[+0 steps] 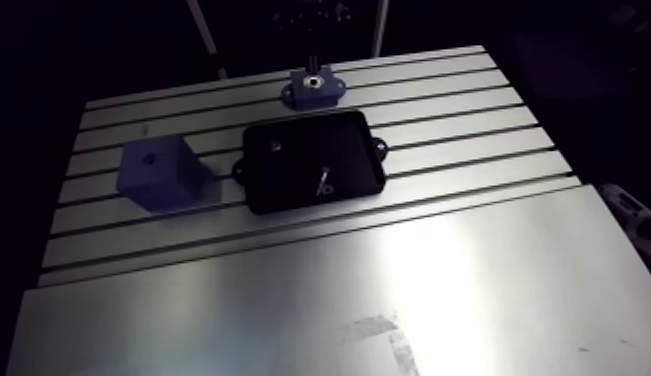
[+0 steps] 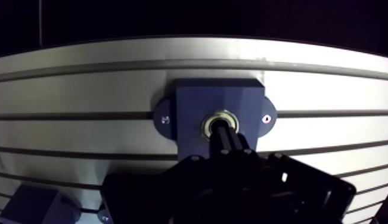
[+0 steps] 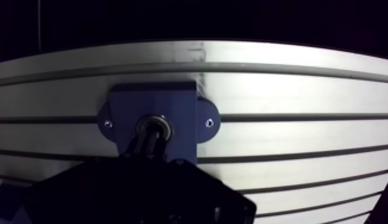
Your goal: Pick up the bearing and press it into the housing until flush.
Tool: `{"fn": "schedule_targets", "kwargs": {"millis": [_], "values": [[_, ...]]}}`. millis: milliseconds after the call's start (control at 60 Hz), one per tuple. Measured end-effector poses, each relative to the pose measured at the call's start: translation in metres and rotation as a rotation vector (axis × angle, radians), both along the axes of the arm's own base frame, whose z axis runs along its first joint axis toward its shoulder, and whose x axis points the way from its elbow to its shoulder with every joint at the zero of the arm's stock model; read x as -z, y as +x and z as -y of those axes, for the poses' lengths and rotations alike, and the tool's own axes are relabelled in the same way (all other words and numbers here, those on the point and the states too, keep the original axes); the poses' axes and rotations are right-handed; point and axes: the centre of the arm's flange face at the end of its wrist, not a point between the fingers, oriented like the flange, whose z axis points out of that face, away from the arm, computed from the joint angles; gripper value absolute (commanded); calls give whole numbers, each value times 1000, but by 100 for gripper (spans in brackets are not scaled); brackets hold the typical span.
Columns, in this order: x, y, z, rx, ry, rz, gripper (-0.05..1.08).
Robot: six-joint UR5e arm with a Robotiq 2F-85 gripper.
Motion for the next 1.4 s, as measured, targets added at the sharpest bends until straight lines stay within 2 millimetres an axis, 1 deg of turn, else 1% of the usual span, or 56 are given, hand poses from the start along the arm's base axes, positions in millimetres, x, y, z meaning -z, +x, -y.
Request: {"fn": "schedule_targets", "kwargs": {"millis": [17, 33, 50, 67, 83, 100, 250, 467, 567, 900, 1183, 1317, 1400], "values": [[-3, 0, 0, 0, 1, -4, 81], [-5, 0, 0, 0, 2, -6, 45], [-8, 0, 0, 0, 2, -9, 45], [-10, 1, 0, 0, 3, -11, 7], [-13, 1, 0, 0, 4, -13, 7], [-16, 1, 0, 0, 5, -15, 1], [-43, 6, 1, -1, 6, -5, 0], [-85, 20, 5, -2, -1, 30, 0], [-108, 29, 7, -1, -5, 41, 0], [-165, 56, 15, 9, -8, 51, 0], [-214, 78, 22, 20, -2, 18, 0], [-240, 83, 23, 23, 3, -18, 0], [-251, 85, 24, 25, 6, -35, 0]]}}
